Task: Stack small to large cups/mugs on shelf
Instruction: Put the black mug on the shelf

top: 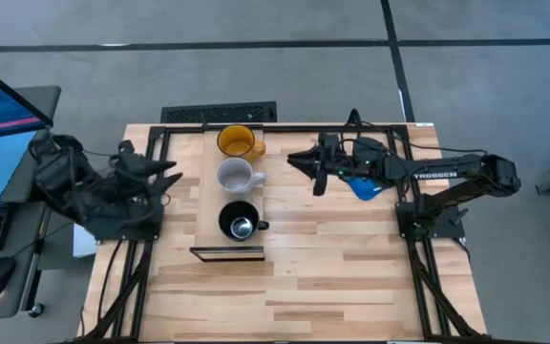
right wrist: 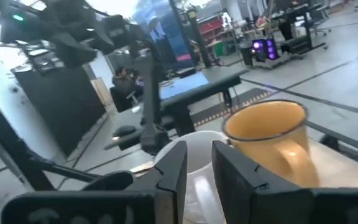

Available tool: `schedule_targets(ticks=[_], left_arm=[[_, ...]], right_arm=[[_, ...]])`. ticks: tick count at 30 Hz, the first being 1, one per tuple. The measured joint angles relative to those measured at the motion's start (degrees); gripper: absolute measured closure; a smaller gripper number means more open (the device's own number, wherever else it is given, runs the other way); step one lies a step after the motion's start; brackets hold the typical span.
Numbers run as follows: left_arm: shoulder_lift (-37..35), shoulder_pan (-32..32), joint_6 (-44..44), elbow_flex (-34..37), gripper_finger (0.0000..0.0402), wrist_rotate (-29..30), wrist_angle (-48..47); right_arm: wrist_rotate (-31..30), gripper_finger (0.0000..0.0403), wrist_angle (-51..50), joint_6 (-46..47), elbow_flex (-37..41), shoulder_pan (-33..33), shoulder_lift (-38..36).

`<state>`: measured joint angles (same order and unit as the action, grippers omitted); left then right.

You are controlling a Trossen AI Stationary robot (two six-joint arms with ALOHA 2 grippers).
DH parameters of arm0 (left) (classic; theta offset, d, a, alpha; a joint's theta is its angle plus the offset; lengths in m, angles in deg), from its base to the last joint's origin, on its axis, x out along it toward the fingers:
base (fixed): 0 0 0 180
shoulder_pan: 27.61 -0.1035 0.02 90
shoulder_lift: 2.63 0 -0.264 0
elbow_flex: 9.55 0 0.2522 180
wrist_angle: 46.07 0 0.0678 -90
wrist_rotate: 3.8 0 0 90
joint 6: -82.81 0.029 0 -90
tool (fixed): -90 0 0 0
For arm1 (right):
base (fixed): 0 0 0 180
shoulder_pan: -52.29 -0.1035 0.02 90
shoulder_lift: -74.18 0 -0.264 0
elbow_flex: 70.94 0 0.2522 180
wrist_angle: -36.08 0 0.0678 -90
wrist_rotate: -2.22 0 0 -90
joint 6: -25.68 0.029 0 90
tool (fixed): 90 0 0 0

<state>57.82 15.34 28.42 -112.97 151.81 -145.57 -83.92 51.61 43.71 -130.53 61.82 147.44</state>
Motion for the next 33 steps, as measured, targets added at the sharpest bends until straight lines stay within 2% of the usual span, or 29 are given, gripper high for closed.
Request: schedule_targets(ticks=[8,13,19,27,33], left_arm=[[-10.8,10.4,-3.6,14.4,0.026,7.6,1.6],[-15.3,14.2,-4.9,22.6,0.026,12.0,5.7],[-18.1,17.0,-11.4,30.5,0.026,17.9,6.8],[-17.8,18.9,-15.9,34.6,0.026,18.2,7.2],[-16.8,20.8,-15.9,34.6,0.026,18.3,7.3]], right_arm=[[-0.3,0.0305,0.1,-0.4,0.0,-2.2,0.0],[-0.4,0.0305,0.4,1.5,0.0,-4.8,0.0],[-0.4,0.0305,0.3,1.6,0.0,-10.0,0.0],[-0.9,0.0305,0.5,5.9,-0.6,-14.2,4.2],[-0.9,0.0305,-0.5,0.0,-6.4,-15.8,12.4]])
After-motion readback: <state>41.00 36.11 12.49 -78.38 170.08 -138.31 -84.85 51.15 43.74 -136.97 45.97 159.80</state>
